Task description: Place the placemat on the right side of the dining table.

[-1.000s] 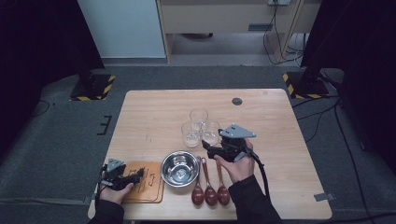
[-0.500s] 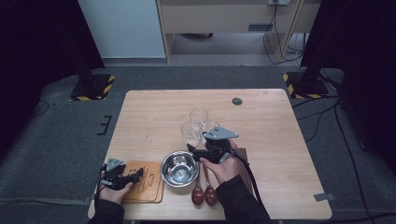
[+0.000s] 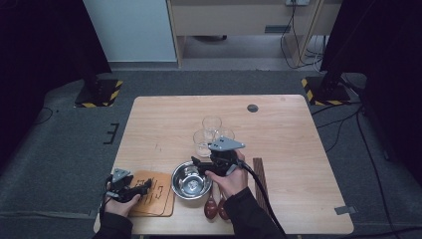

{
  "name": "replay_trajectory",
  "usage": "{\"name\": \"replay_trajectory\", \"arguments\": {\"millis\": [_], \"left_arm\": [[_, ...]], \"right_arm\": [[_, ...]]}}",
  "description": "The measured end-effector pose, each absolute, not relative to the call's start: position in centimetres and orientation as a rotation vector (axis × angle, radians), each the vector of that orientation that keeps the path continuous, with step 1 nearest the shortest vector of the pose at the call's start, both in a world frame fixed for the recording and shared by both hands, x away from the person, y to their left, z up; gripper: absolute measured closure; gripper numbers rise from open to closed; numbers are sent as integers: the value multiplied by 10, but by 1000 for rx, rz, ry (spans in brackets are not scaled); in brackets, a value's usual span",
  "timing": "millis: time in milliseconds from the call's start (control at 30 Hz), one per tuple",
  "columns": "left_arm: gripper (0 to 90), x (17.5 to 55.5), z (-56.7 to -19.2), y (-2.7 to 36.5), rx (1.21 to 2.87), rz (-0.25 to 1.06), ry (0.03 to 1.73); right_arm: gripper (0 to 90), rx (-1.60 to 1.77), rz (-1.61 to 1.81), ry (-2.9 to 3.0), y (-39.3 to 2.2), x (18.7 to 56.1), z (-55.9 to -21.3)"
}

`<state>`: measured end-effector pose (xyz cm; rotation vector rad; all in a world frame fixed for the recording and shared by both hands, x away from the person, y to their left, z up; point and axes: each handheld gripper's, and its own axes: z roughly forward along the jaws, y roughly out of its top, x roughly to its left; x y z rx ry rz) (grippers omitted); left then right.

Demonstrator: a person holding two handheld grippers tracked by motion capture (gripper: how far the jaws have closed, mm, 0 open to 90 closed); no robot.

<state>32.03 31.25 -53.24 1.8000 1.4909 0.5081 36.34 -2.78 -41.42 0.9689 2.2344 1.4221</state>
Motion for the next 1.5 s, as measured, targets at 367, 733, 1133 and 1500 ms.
{"name": "replay_trajectory", "arguments": {"millis": [367, 733, 1133, 1500], "left_arm": [[142, 322, -534, 311, 1810, 527, 1485], [196, 322, -532, 310, 1797, 516, 1504], [197, 321, -530, 312, 1782, 500, 1548], [198, 315, -524, 320, 1728, 481, 1555]], "right_arm": [[272, 969, 1424, 2241, -27, 364, -414], [269, 946, 1427, 2278, -9, 362, -415], [274, 929, 1455, 2337, 20, 362, -425], [282, 906, 1486, 2410, 48, 358, -436]]}}
